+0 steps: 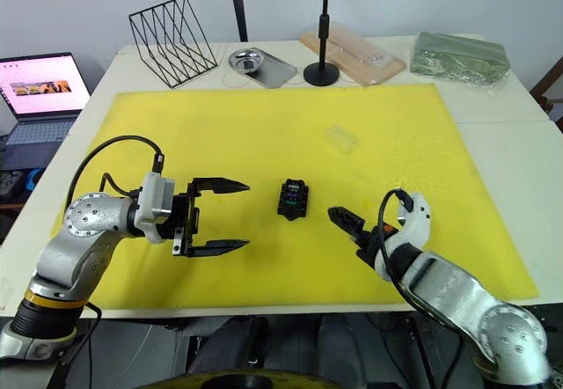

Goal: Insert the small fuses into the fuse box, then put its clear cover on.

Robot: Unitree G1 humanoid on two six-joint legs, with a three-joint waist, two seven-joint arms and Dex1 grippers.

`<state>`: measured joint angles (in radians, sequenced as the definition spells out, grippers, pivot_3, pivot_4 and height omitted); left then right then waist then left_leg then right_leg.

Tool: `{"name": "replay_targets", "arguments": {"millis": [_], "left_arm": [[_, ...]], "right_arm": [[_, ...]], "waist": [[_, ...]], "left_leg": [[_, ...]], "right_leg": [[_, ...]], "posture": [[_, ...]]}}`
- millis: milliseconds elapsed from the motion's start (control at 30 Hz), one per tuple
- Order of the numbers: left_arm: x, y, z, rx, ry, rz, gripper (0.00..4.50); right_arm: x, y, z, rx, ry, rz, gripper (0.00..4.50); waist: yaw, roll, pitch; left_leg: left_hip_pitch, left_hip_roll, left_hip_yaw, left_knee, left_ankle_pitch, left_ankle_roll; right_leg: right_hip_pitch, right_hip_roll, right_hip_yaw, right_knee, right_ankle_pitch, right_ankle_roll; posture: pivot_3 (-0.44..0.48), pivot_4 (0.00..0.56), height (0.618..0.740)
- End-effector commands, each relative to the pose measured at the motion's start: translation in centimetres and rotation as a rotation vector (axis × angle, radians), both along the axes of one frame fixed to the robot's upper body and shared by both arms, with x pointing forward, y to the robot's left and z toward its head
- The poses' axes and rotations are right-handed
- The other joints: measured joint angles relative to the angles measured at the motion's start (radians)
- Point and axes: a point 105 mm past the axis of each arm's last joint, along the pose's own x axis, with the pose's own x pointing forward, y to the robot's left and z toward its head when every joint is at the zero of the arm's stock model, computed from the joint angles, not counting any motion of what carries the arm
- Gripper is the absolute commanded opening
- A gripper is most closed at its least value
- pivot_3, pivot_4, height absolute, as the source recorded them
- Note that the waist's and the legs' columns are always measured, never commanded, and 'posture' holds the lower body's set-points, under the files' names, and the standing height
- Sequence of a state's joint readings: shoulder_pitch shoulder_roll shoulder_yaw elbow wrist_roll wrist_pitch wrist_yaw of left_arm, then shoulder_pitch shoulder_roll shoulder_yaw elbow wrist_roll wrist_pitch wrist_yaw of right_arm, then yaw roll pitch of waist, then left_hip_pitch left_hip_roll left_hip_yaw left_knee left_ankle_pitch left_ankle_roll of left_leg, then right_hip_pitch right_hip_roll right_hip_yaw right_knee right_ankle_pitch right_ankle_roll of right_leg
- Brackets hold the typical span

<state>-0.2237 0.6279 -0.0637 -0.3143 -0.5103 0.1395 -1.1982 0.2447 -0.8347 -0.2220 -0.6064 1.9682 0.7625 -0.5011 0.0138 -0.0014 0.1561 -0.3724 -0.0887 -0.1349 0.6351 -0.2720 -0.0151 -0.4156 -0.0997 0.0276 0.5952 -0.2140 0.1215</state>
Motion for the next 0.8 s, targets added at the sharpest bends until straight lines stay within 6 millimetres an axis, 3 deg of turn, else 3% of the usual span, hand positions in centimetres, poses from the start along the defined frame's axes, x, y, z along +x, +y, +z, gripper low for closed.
{"name": "replay_targets", "arguments": {"millis": [33, 200, 300, 467, 567, 700, 800], "left_arm": [[0.0, -0.1, 0.7, -0.009, -0.042, -0.017, 4.5], [0.1, -0.4, 0.7, -0.013, -0.041, -0.034, 4.5], [0.0, -0.8, 0.7, -0.019, -0.046, -0.054, 4.5], [-0.1, -1.0, 0.4, -0.013, -0.048, -0.063, 4.5], [-0.1, -0.9, 0.4, -0.011, -0.048, -0.059, 4.5], [-0.1, -0.9, 0.5, -0.01, -0.048, -0.054, 4.5], [-0.2, -0.9, 0.4, -0.004, -0.045, -0.058, 4.5]], "right_arm": [[0.2, -1.8, 2.9, -0.027, -0.082, 0.237, 4.45], [0.6, -3.4, 5.6, -0.112, -0.062, 0.539, 4.45], [2.7, -4.1, 6.4, -0.091, -0.084, 0.595, 4.45], [4.1, -3.3, 5.8, -0.079, -0.081, 0.74, 4.45], [5.2, -3.3, 4.9, -0.086, -0.07, 0.761, 3.79], [5.7, -3.2, 4.2, -0.063, -0.037, 0.782, 2.42], [5.8, -2.8, 3.5, -0.061, -0.02, 0.818, 2.42]], "waist": [[-0.004, -0.001, 0.0], [-0.004, 0.002, 0.001], [-0.002, 0.001, 0.002], [-0.001, 0.0, 0.002], [-0.002, 0.0, 0.002], [0.0, 0.0, 0.002], [-0.001, 0.0, 0.002]], "left_leg": [[0.001, 0.0, 0.001, 0.001, 0.0, 0.0], [0.003, 0.003, 0.004, 0.004, -0.002, 0.003], [0.002, 0.004, 0.004, 0.004, -0.003, 0.004], [-0.002, 0.003, 0.004, 0.006, -0.003, 0.004], [-0.002, 0.003, 0.004, 0.007, -0.003, 0.004], [-0.003, 0.002, 0.004, 0.007, -0.003, 0.004], [-0.003, 0.002, 0.003, 0.007, -0.003, 0.004]], "right_leg": [[0.002, 0.0, 0.0, -0.001, -0.001, -0.002], [0.005, 0.002, -0.002, -0.001, -0.002, -0.002], [0.004, 0.003, -0.004, -0.001, -0.001, -0.001], [0.001, 0.002, -0.003, -0.001, 0.0, 0.002], [0.001, 0.002, -0.003, -0.001, 0.001, 0.002], [-0.001, 0.001, -0.003, 0.0, 0.001, 0.003], [-0.001, 0.001, -0.003, 0.0, 0.001, 0.003]], "posture": [[0.0, 0.15, 0.74], [0.0, 0.15, 0.74], [0.0, 0.15, 0.74], [0.0, 0.15, 0.74], [0.0, 0.15, 0.74], [0.0, 0.15, 0.74], [0.0, 0.15, 0.74]]}}
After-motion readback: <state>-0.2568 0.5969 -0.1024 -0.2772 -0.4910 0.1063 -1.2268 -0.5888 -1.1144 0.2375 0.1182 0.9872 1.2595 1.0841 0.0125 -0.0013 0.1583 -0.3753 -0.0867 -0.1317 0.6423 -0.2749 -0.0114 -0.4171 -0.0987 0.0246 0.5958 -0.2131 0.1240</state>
